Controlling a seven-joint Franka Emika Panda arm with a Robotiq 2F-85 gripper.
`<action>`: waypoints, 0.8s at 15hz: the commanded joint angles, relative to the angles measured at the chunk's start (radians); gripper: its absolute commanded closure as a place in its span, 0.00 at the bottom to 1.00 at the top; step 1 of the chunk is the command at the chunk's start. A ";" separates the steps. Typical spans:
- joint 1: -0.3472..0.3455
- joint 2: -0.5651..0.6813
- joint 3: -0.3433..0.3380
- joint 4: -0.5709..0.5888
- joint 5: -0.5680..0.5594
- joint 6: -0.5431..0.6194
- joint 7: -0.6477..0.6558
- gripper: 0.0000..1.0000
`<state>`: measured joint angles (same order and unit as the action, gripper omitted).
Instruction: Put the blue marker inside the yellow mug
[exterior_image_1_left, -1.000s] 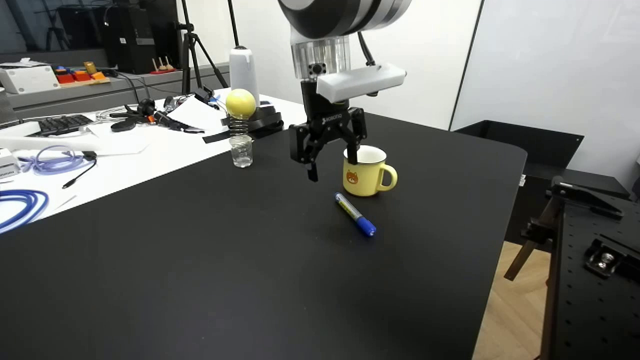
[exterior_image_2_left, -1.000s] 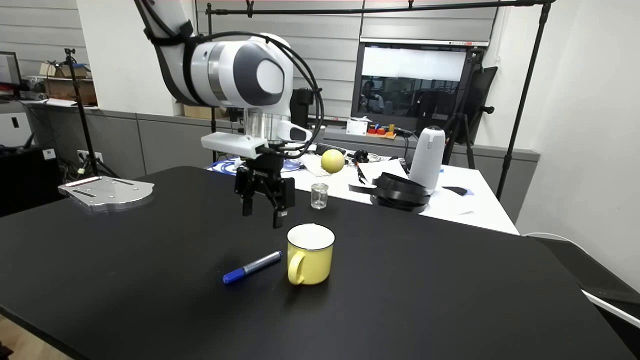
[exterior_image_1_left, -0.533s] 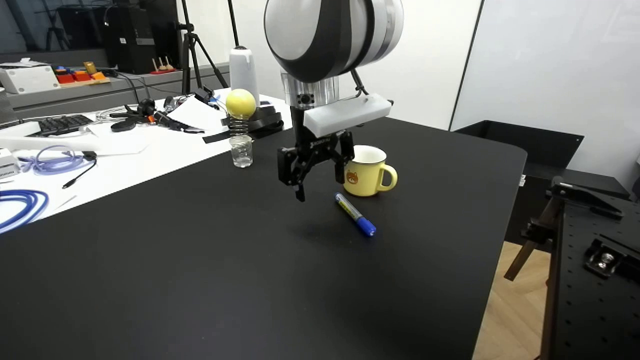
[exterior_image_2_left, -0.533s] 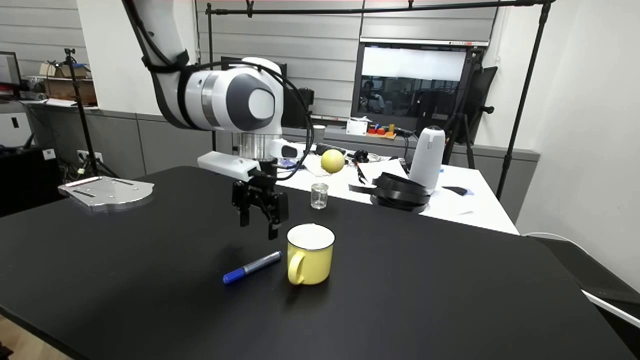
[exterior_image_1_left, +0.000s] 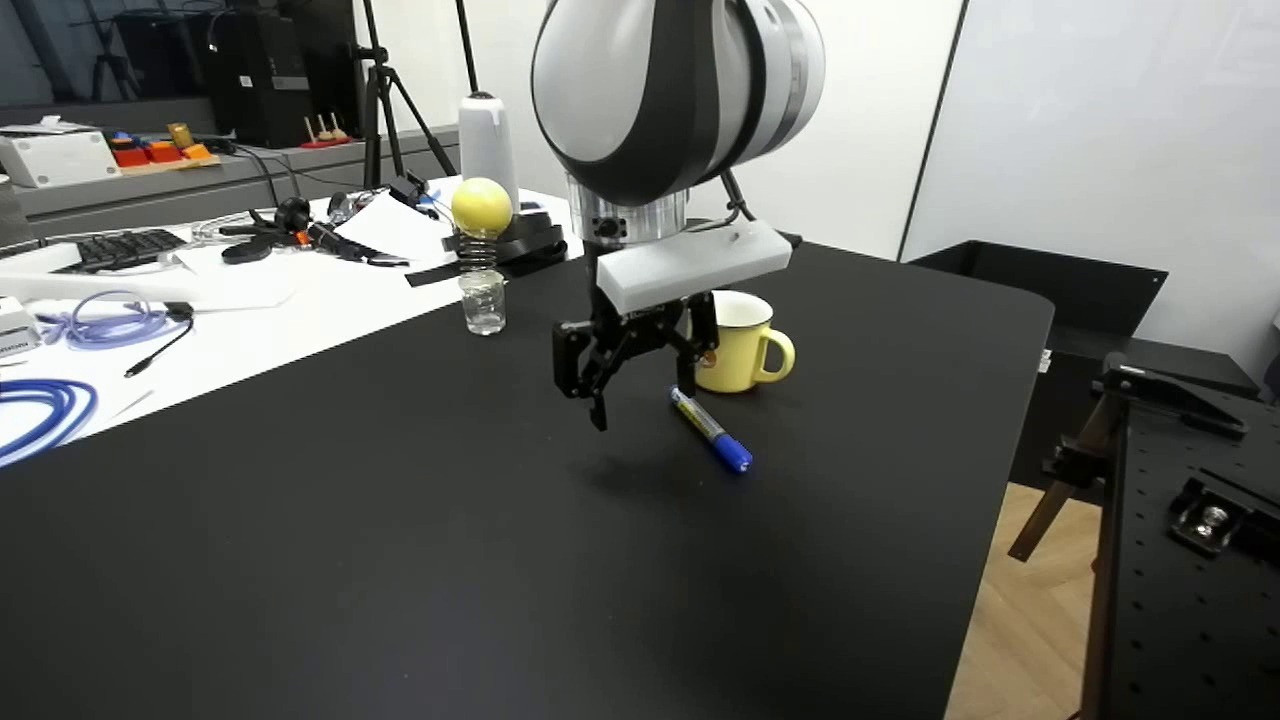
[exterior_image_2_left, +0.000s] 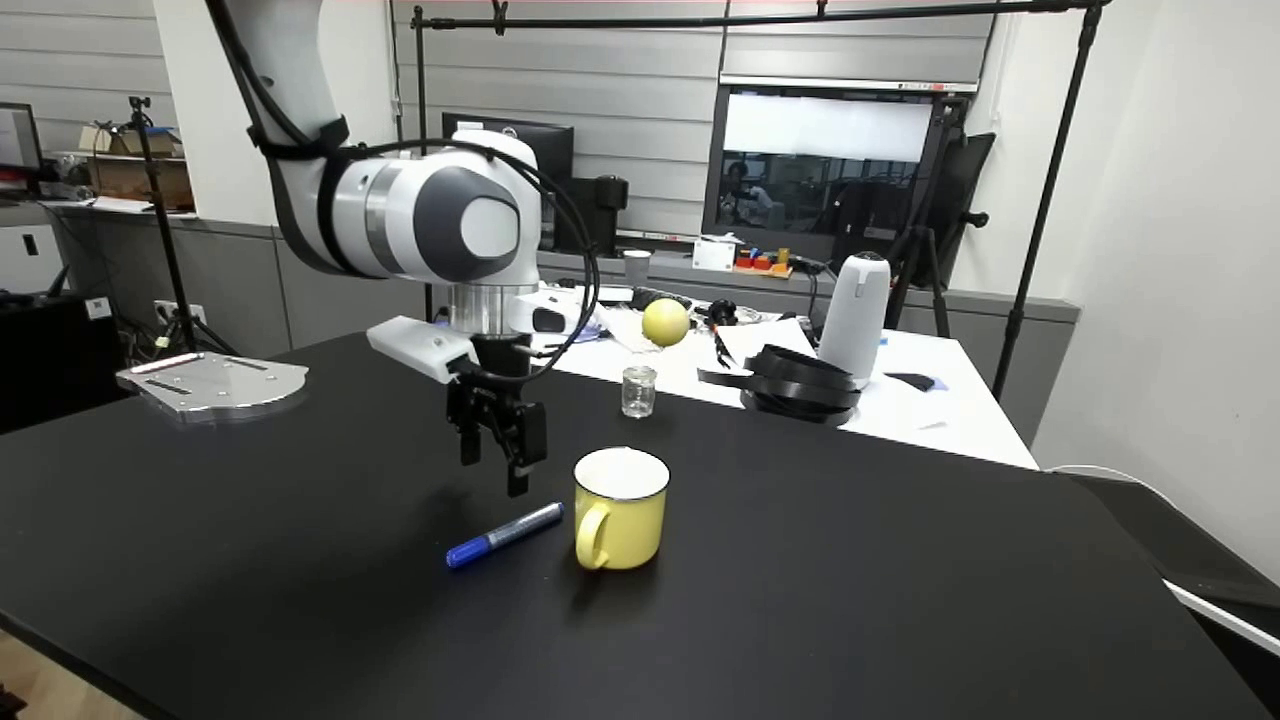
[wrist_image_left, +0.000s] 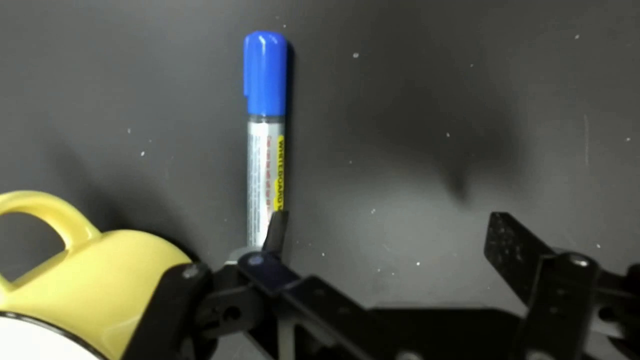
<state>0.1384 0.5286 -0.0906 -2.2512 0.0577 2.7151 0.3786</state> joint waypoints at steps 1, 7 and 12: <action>0.048 -0.116 -0.046 -0.116 0.003 0.024 0.100 0.00; -0.017 -0.168 -0.003 -0.206 0.102 0.026 0.072 0.00; -0.083 -0.174 0.023 -0.258 0.194 0.081 0.026 0.00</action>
<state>0.1015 0.3882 -0.0919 -2.4612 0.2079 2.7628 0.4299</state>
